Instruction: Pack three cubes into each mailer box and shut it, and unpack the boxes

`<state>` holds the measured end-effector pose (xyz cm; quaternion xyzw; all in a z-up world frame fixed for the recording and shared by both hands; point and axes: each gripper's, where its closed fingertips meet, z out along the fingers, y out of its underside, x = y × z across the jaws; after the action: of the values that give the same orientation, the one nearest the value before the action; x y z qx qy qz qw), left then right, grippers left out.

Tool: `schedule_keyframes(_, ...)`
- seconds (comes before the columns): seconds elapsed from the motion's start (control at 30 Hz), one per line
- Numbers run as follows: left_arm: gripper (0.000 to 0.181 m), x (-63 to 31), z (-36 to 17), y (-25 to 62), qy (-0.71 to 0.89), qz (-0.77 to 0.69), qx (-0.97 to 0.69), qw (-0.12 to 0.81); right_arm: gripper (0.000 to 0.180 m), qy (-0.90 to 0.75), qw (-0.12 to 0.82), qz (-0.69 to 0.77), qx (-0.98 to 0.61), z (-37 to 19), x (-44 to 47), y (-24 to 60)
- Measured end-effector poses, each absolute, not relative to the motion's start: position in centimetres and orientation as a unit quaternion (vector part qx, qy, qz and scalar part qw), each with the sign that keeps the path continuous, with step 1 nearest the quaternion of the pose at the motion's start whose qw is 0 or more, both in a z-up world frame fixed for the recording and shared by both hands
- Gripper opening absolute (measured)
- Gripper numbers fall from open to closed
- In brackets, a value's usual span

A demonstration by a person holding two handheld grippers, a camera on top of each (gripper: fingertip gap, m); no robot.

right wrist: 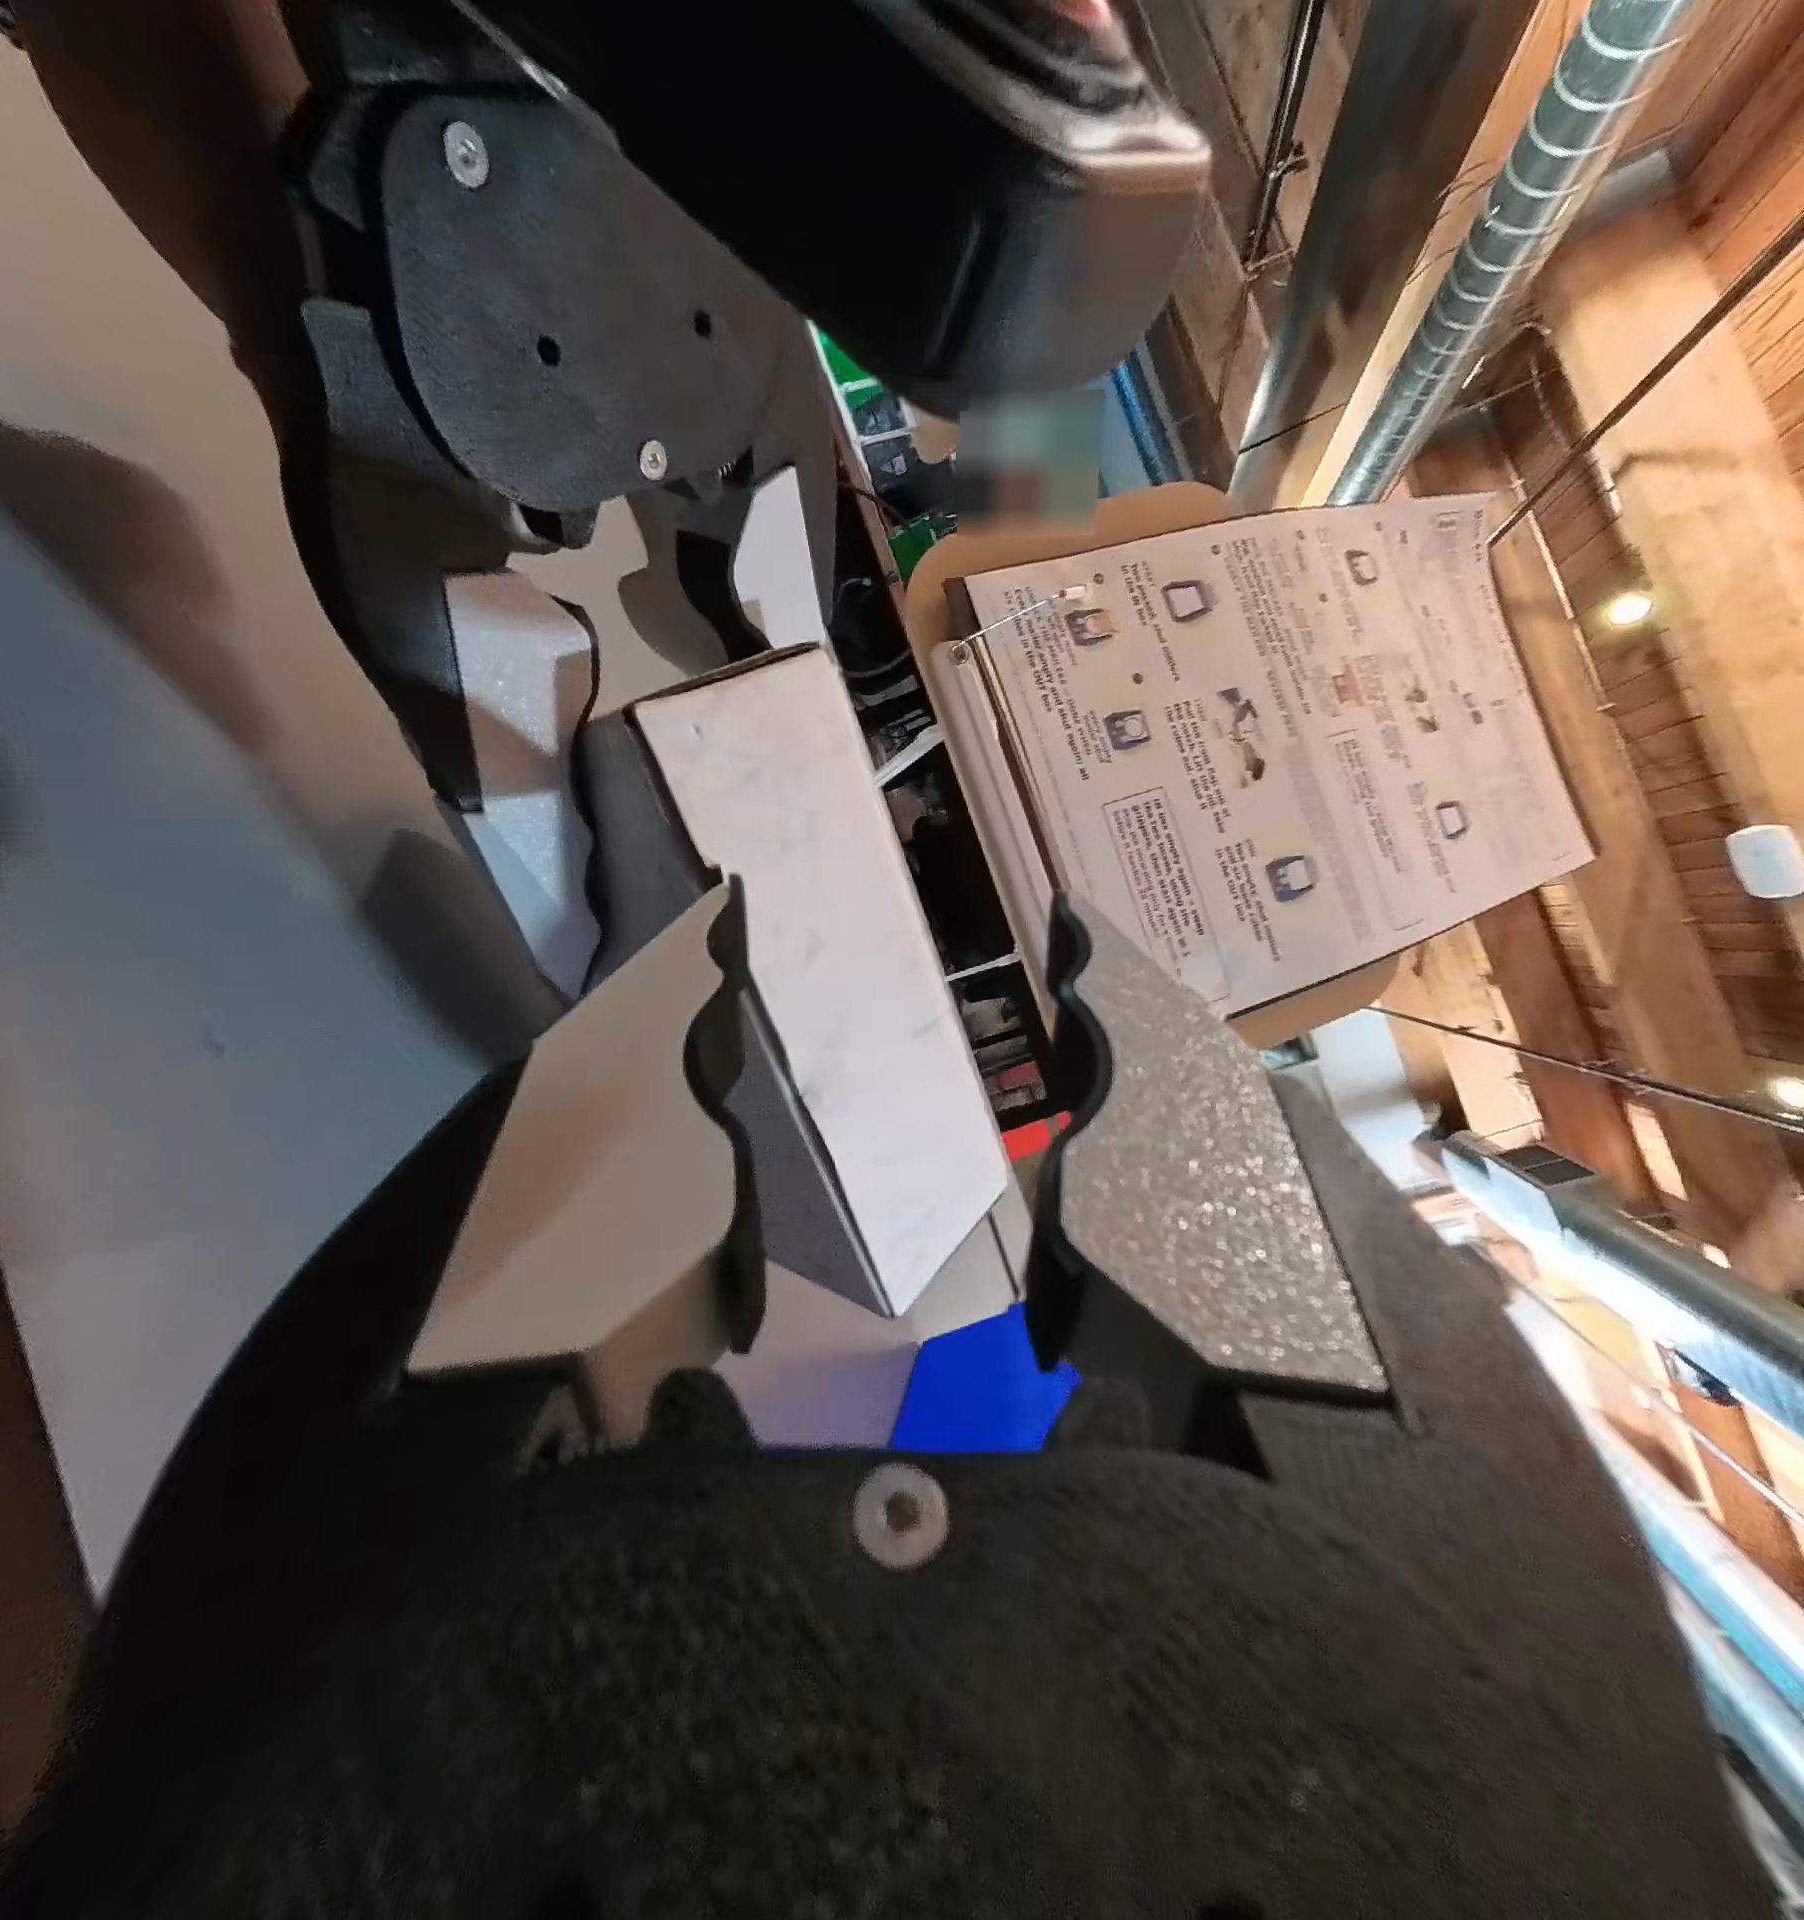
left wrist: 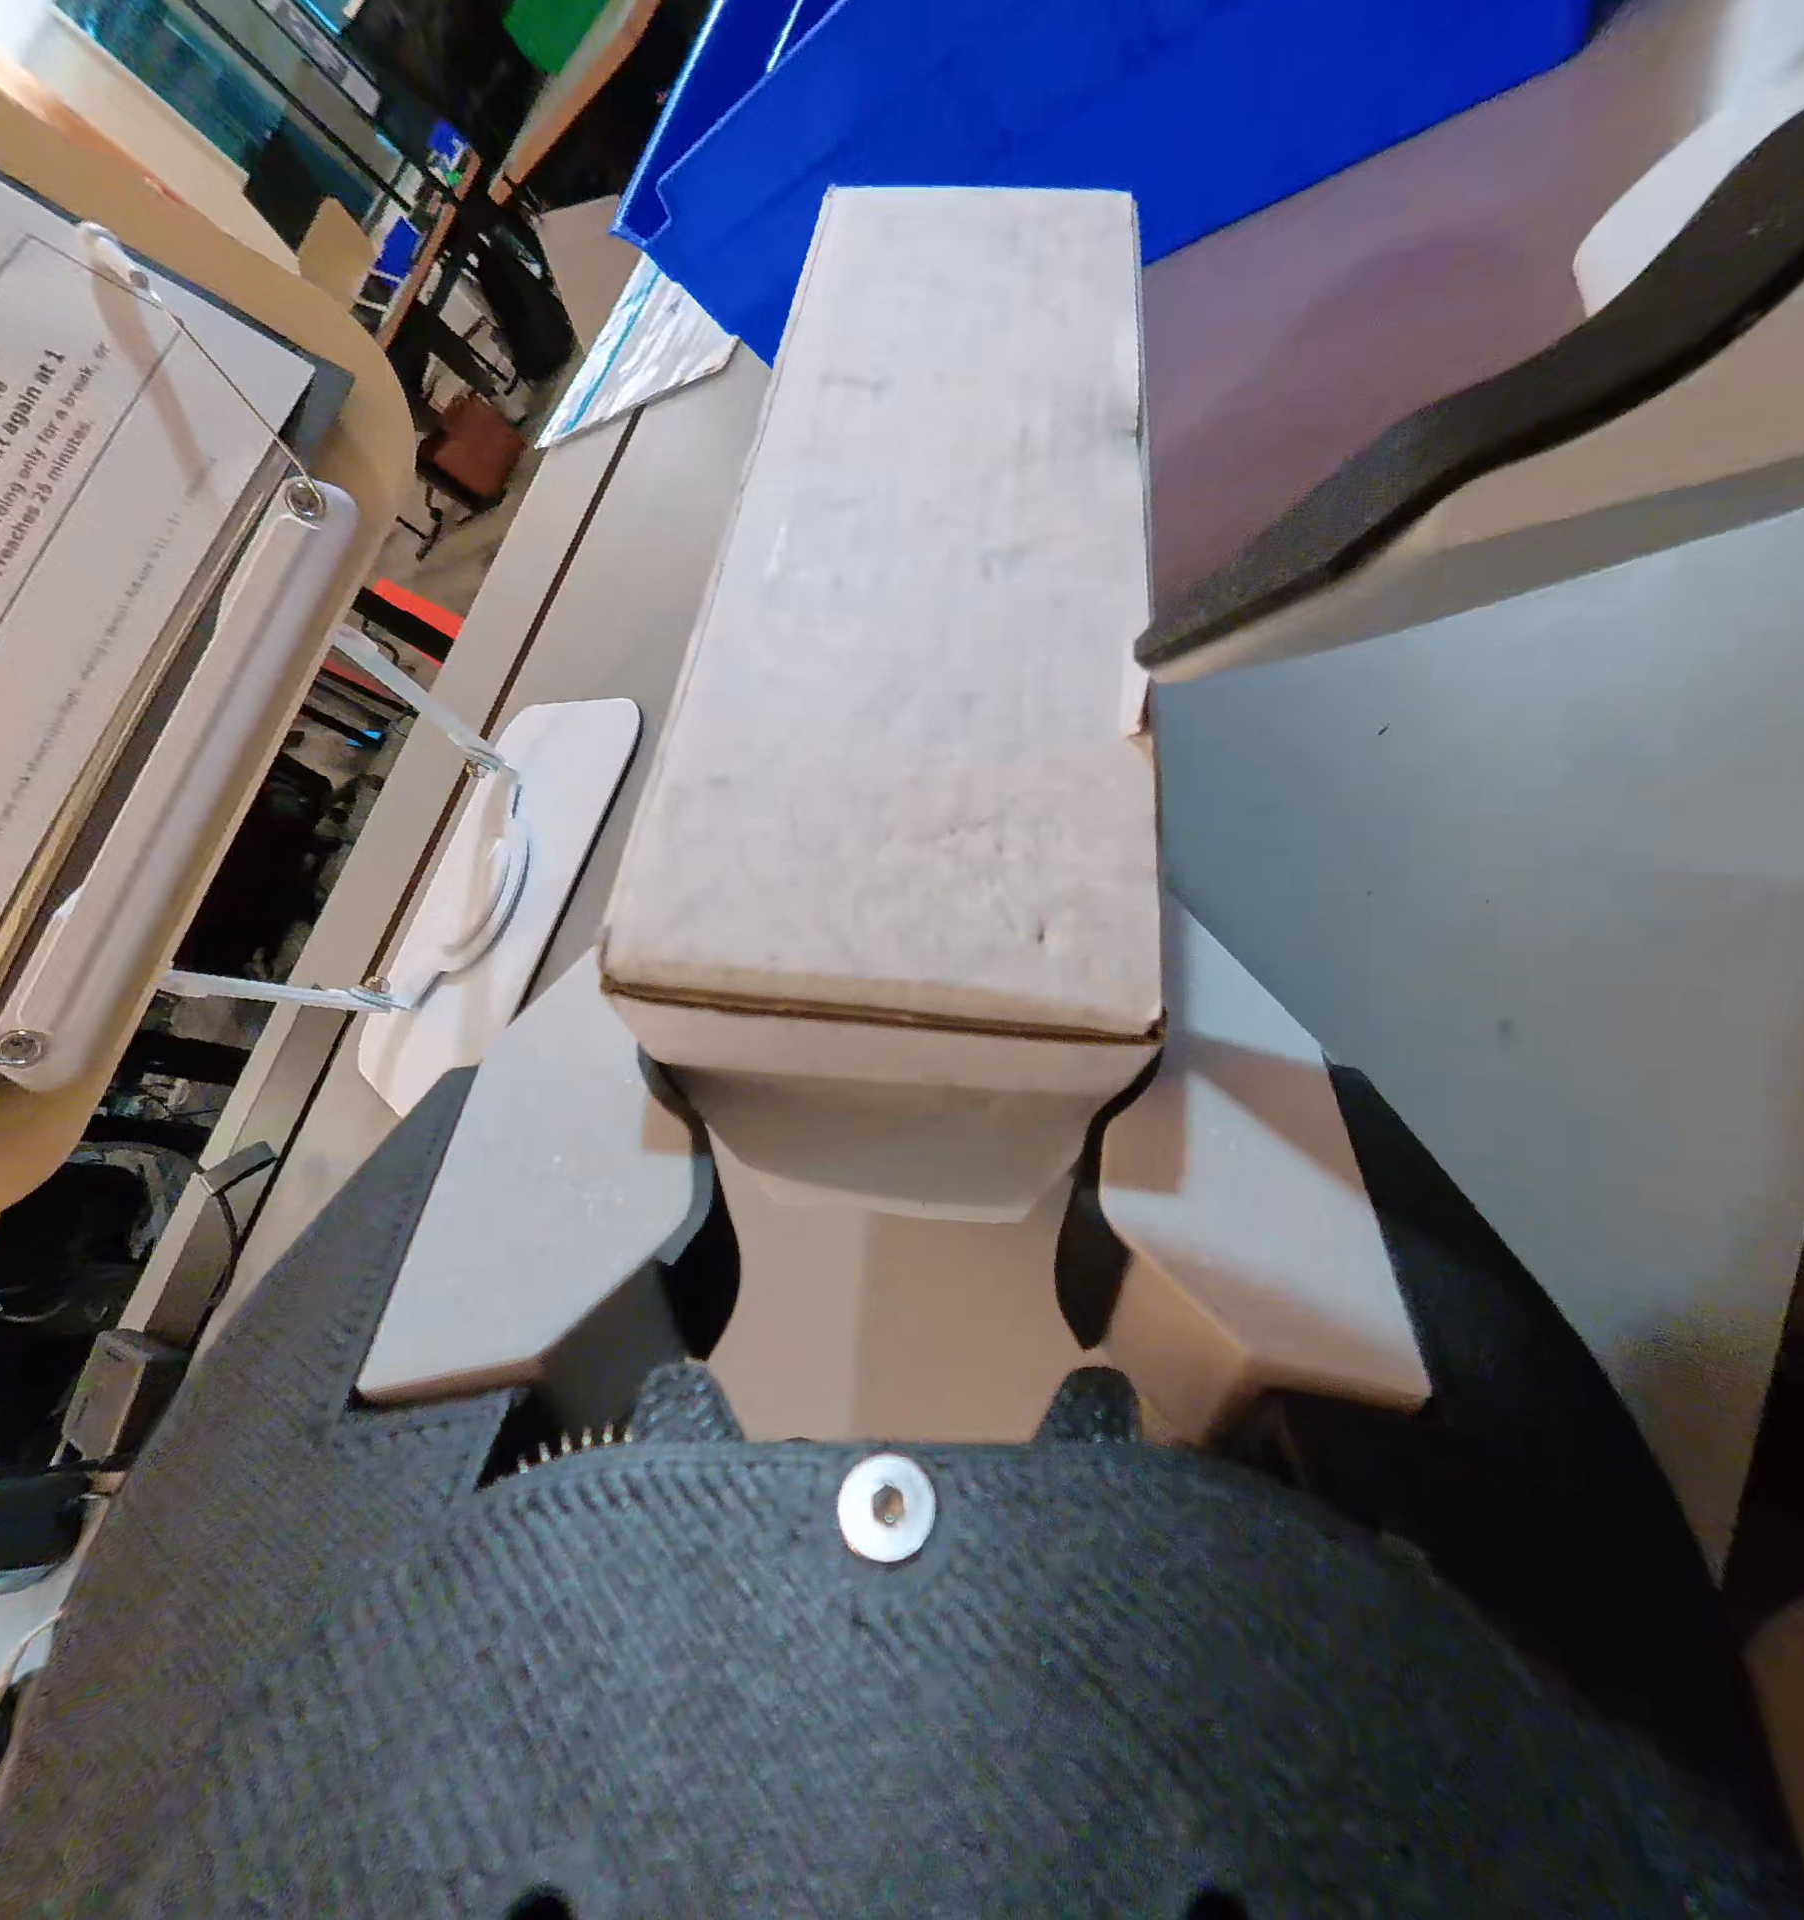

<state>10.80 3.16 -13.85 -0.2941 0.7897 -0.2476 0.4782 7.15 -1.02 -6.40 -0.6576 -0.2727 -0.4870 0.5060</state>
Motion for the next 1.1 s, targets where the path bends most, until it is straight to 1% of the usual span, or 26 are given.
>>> schedule_keyframes(0.27,0.075,10.8,-14.0,3.5,0.787,-0.265,-0.313,0.461,0.058,-0.254,0.507,-0.464,-0.68,-7.0,8.3,-1.1)
schedule_keyframes(0.5,0.075,10.7,-13.9,3.2,0.789,-0.256,-0.303,0.47,0.057,-0.275,0.481,-0.497,-0.667,-6.9,8.1,-1.1)
schedule_keyframes(0.63,0.075,10.7,-13.7,3.1,0.79,-0.258,-0.303,0.467,0.05,-0.299,0.463,-0.515,-0.656,-7.1,7.7,-1.1)
schedule_keyframes(0.8,0.074,10.4,-13.6,2.9,0.8,-0.232,-0.276,0.48,0.049,-0.322,0.452,-0.512,-0.656,-7.4,7.4,-1.3)
schedule_keyframes(0.97,0.073,10.2,-13.6,2.4,0.801,-0.256,-0.299,0.451,0.04,-0.321,0.446,-0.521,-0.653,-7.2,7.7,-1.4)
schedule_keyframes(1.1,0.073,10.1,-13.6,2.3,0.8,-0.264,-0.308,0.442,0.053,-0.297,0.462,-0.529,-0.647,-6.4,8.0,-1.6)
